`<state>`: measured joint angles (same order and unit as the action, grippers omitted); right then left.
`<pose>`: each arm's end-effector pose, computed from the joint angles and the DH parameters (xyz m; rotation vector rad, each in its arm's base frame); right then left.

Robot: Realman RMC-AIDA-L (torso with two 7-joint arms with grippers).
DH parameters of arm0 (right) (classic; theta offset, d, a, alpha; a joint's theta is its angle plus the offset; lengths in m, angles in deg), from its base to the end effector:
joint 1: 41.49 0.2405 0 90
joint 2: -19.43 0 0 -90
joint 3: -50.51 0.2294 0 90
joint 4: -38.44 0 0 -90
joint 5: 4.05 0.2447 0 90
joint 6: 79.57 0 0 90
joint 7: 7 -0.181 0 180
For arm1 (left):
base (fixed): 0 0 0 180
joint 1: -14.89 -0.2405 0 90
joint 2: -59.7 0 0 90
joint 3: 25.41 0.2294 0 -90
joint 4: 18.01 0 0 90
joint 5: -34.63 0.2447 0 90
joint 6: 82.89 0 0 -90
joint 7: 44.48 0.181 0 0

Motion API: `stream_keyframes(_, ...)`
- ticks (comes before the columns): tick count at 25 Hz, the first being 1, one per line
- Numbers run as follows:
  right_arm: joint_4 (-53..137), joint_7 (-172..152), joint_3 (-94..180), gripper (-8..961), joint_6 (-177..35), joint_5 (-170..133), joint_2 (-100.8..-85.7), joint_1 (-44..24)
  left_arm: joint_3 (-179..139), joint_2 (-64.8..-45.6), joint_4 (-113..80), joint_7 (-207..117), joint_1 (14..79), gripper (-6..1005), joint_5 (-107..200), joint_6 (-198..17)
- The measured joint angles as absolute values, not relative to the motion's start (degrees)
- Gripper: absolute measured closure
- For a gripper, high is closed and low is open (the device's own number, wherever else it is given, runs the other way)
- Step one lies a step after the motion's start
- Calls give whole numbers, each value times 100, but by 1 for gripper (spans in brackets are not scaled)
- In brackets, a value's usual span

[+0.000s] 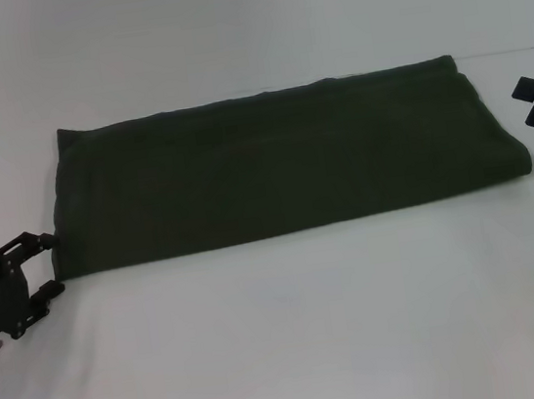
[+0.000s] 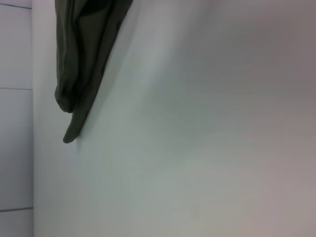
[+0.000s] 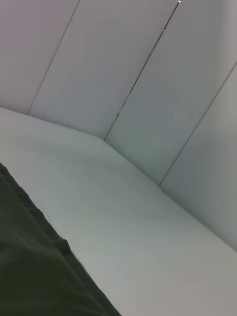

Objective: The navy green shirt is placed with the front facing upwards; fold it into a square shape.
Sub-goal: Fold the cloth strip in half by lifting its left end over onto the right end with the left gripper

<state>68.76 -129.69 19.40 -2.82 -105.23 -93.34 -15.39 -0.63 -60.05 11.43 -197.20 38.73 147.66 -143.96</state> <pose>0.3207 0.3881 0.0579 -1.8410 1.7157 1.1256 -0.3814 0.3634 0.0011 -1.0709 -2.3149 -1.0938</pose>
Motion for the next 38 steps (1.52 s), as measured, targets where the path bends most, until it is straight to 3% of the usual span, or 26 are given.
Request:
stream_keyframes(24,6876,-12969,2019,215,-281,-10523,-9307,-1554,139,-5914,953,-19501,4492,294,14787,-14018)
stream_keyframes(38,6876,-12976,2019,216,-279,-10519,-9302,-1536,149,-5979,925,-19429,4142,294,14752,-14353)
